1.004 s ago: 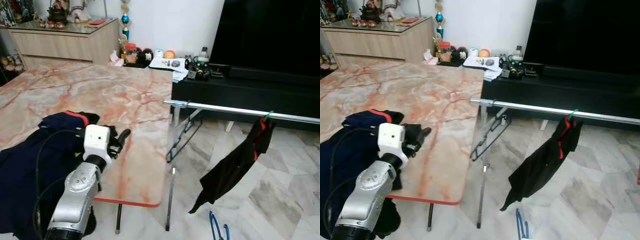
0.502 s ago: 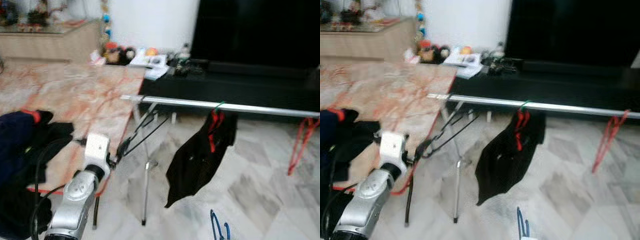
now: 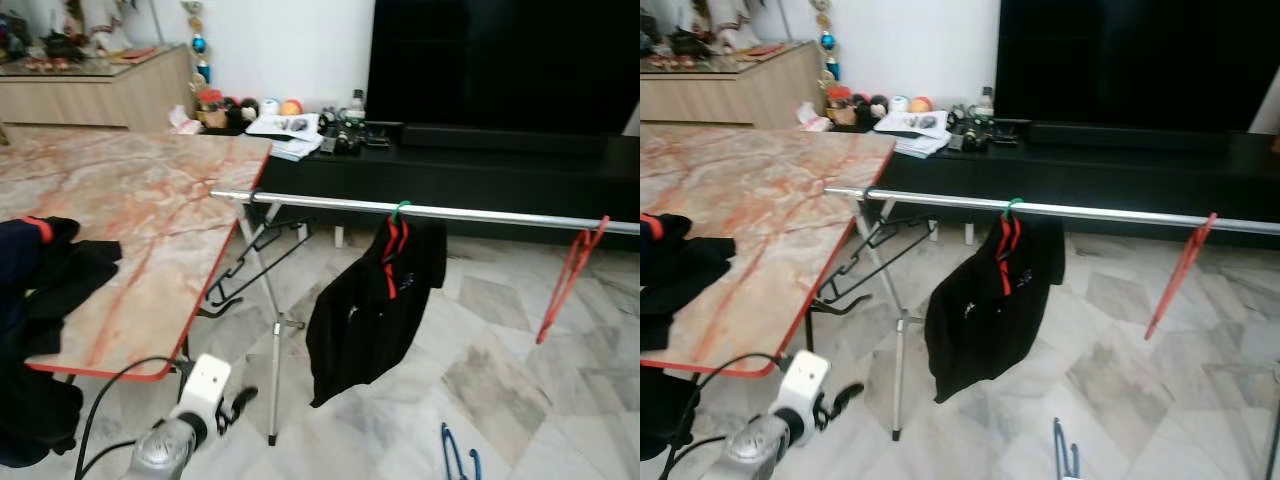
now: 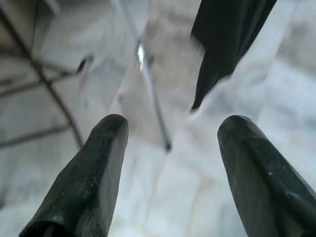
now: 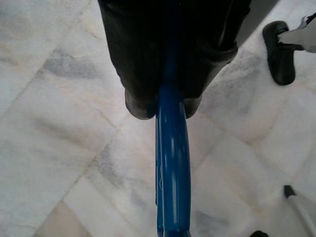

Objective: Hang hanger

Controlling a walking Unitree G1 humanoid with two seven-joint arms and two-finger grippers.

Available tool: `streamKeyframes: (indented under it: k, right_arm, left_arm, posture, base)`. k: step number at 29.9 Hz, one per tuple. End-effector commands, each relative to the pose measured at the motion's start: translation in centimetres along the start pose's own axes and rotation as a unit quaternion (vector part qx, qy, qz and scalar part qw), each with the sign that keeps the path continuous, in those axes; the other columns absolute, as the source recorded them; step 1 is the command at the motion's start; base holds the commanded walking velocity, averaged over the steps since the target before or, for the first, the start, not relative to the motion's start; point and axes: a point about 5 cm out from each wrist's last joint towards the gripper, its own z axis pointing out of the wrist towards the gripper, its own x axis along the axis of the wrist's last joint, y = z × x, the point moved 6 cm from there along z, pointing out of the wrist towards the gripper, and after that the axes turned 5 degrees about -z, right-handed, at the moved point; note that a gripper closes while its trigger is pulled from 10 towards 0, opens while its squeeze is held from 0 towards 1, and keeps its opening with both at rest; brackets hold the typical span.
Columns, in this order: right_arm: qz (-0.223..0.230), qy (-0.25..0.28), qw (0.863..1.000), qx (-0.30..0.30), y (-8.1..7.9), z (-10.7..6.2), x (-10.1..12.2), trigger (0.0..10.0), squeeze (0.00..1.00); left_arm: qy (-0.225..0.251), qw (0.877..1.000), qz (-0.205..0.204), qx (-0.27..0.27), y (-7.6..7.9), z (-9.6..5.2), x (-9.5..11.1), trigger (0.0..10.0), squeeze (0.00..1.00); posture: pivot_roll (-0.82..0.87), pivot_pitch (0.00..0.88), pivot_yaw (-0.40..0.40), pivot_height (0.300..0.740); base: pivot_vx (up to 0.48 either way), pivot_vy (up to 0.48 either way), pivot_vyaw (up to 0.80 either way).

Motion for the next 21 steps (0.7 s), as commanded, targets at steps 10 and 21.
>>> streamKeyframes:
  k: [10,21]
  right_arm:
    - [-0.001,0.005,1.0,-0.004,0.3,0.0,0.3,10.0,0.0]
    - [0.001,0.033,0.999,0.008,-0.1,0.2,2.2,10.0,0.0]
  left_arm:
    - [-0.033,0.994,-0.095,0.05,-2.1,0.2,-2.0,10.0,0.0]
    - [-0.134,0.984,-0.098,0.066,-1.5,-1.8,-8.6,10.0,0.0]
  posture:
    - [0.05,0.0,0.009,0.74]
    - [0.03,0.0,0.011,0.74]
  base:
    - [0.0,-0.412,0.0]
    - [0.0,0.0,0.0]
